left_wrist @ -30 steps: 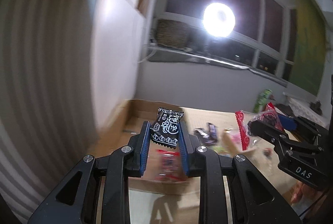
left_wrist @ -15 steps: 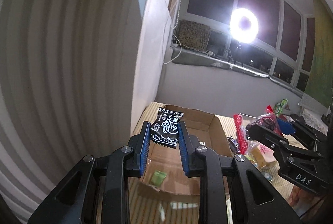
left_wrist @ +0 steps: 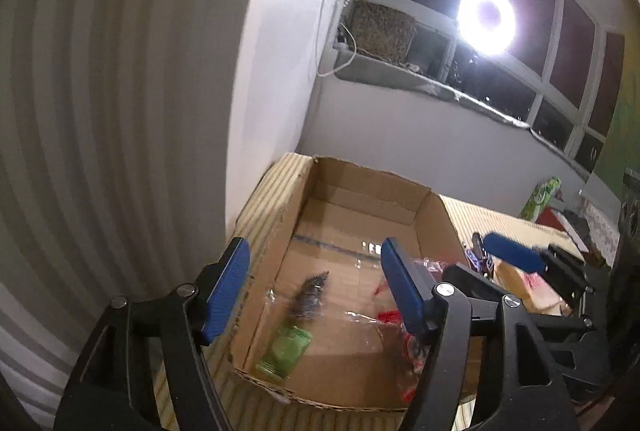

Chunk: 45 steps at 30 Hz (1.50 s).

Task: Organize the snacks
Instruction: 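Carry both items over the cardboard box and open both tools to release them, then move both open tools back over the remaining snacks on the bed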

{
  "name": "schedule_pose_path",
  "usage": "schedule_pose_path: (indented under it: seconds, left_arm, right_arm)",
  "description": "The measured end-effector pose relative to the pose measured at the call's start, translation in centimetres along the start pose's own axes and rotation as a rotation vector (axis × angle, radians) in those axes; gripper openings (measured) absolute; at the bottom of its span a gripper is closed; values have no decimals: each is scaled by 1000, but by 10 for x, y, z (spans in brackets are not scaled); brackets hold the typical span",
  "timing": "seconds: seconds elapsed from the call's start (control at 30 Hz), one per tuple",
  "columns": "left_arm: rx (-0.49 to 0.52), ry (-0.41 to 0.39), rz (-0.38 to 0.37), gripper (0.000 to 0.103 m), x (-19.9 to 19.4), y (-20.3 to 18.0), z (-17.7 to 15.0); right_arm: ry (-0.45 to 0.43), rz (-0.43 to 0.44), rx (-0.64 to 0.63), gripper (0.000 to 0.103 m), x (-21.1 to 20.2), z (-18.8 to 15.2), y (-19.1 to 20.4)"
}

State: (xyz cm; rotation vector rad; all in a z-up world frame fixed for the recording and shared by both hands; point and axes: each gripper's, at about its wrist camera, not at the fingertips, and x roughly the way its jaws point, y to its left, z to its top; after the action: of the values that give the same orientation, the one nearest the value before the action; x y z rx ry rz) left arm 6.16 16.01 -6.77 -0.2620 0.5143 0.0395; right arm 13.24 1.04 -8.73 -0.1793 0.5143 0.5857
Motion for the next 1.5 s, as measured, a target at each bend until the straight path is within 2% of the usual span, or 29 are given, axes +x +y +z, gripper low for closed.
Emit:
schedule_pose_path:
  seconds: [0.2,0.5,0.83,1.1,1.5]
  left_arm:
    - [-17,-58,46,68,-21,11,14]
    - [-45,-107,85,68,-56,28,16]
    - [-26,-116,90,69,-60,19,15]
    - [64,-94,50,69,-57,-31,9]
    - [285,-20,-137,72,-44,-162,-20]
  right_arm:
    - [-25,-9,-3,66,-17,3,5]
    - [-48,9,-32,67,-37,6,28]
    - [-59,14,0,68,-55,-6,22]
    - [-69,-45,91,68,-93,-38,-21]
    - [-83,-260,306,69,-183,-118,-128]
